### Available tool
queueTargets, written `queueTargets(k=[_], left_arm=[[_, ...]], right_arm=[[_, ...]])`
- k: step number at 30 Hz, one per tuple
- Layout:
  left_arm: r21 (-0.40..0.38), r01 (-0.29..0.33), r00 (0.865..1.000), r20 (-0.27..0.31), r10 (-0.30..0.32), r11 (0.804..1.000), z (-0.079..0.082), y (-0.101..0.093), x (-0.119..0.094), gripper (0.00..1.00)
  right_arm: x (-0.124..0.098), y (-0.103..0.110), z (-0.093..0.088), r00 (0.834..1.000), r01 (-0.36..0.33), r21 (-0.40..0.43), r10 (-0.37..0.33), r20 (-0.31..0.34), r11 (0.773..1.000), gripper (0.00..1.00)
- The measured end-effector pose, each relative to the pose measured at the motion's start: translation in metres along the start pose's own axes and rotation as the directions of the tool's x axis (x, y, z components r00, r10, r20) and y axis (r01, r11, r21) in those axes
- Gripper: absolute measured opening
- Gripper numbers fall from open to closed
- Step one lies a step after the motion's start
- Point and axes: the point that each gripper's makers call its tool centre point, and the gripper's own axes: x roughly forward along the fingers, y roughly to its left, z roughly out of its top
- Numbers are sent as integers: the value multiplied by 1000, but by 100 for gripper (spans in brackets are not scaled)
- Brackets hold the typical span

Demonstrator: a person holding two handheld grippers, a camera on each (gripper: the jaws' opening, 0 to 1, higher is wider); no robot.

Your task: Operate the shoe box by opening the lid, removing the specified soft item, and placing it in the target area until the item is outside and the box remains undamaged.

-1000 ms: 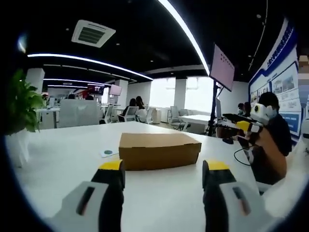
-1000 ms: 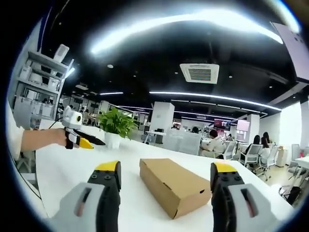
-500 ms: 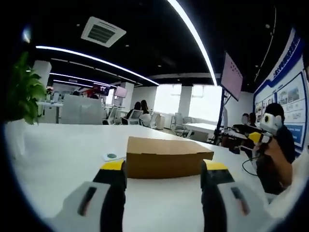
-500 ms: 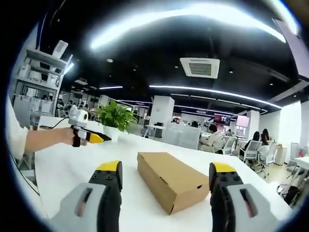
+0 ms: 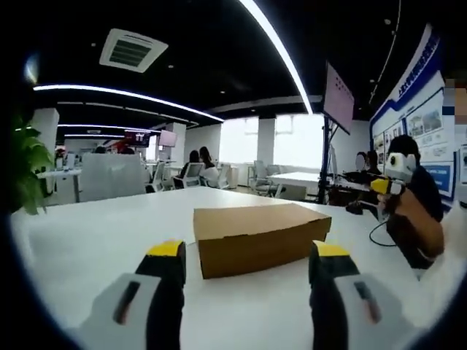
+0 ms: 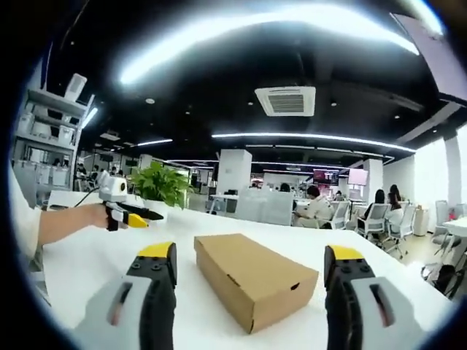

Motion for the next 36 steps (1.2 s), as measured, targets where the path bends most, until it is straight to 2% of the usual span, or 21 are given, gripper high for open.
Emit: queueTargets(k=[3, 10, 13, 17, 21, 24, 26, 27, 28, 29, 30, 31, 34, 36], left_arm=[[-22, -7, 1000, 14, 7, 1000, 0, 8, 8, 73], [6, -7, 999, -46, 7, 1000, -18, 18, 31, 74], [-29, 6, 998, -60, -7, 1000, -23, 22, 36, 74], [-13, -6, 996, -90, 5, 1000, -27, 27, 34, 74], [-97, -16, 1000, -14, 14, 995, -15, 38, 36, 73], [-98, -51, 999, 8, 52, 994, -13, 52, 39, 67], [-90, -60, 998, -13, 59, 994, -17, 53, 44, 68], [-88, -72, 997, -21, 70, 994, -18, 55, 46, 69], [-60, -64, 997, -37, 62, 996, -20, 51, 48, 70], [-4, -38, 998, -55, 37, 999, -22, 47, 50, 70], [37, -7, 996, -91, 10, 999, -26, 43, 51, 70], [88, 26, 987, -158, -12, 996, -34, 43, 50, 72], [70, 28, 983, -182, -14, 997, -33, 49, 54, 78], [61, 2, 985, -171, 8, 998, -30, 59, 56, 79]], right_arm=[[4, -6, -9, 1000, 7, -4, -7, -22, 1000, 88], [20, -25, -30, 998, 48, 65, -45, -52, 997, 88], [25, -28, -32, 997, 52, 66, -48, -60, 996, 88], [30, -29, -30, 997, 49, 53, -46, -62, 997, 88], [34, -28, -32, 996, 46, 38, -42, -78, 998, 88], [33, -25, -31, 997, 43, -9, -43, -57, 999, 86], [33, -29, -42, 997, 64, -18, -65, -52, 998, 84], [34, -32, -52, 993, 83, 6, -82, -84, 997, 82], [34, -32, -65, 987, 78, 61, -68, -147, 995, 82], [36, -28, -57, 995, 37, 75, -30, -91, 996, 83], [35, -29, -49, 999, 33, 70, -32, -27, 997, 85], [33, -32, -48, 999, 47, 67, -46, -16, 997, 86], [35, -35, -59, 994, 55, 98, -46, -95, 994, 87], [37, -33, -54, 997, 47, 100, -41, -58, 994, 89]])
